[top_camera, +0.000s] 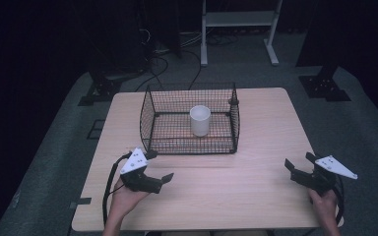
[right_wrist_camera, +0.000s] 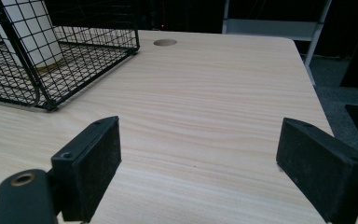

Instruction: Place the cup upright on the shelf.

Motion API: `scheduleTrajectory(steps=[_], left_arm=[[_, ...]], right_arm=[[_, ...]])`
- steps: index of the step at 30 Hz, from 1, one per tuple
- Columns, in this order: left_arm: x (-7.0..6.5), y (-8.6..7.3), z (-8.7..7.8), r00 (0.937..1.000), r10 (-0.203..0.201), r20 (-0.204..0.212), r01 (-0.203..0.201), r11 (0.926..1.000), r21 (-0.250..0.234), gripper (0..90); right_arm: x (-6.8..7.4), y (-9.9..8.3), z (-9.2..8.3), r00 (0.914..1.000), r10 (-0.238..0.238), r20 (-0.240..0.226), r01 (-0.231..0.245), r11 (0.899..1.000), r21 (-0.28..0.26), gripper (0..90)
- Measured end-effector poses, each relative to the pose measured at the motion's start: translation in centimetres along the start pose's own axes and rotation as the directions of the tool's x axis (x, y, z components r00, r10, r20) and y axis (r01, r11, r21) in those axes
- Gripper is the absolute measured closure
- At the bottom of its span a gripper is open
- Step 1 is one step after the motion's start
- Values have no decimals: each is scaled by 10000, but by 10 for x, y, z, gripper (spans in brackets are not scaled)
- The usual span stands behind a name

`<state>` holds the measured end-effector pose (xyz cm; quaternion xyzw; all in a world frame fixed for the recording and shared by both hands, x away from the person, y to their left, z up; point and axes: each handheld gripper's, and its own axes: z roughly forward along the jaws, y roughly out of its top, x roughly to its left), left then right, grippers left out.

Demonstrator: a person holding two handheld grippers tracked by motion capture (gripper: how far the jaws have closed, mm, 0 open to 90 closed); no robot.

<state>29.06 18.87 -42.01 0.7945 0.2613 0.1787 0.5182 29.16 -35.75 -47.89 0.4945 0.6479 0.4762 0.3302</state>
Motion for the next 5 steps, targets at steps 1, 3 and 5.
scheduleTrajectory(steps=[1, 3, 5], left_arm=[[0, -2, -2, 10000, -36, -41, 35, 10000, -90, 70], [-1, -3, -5, 9999, -102, -60, 101, 9997, -228, 70], [-3, -4, -6, 9999, 16, -118, -17, 9999, -106, 70]], right_arm=[[0, 0, 0, 10000, -22, 7, 22, 10000, 12, 130], [0, 0, 0, 10000, -19, 9, 19, 10000, 8, 130], [0, 0, 0, 10000, 13, 4, -13, 10000, -2, 130]])
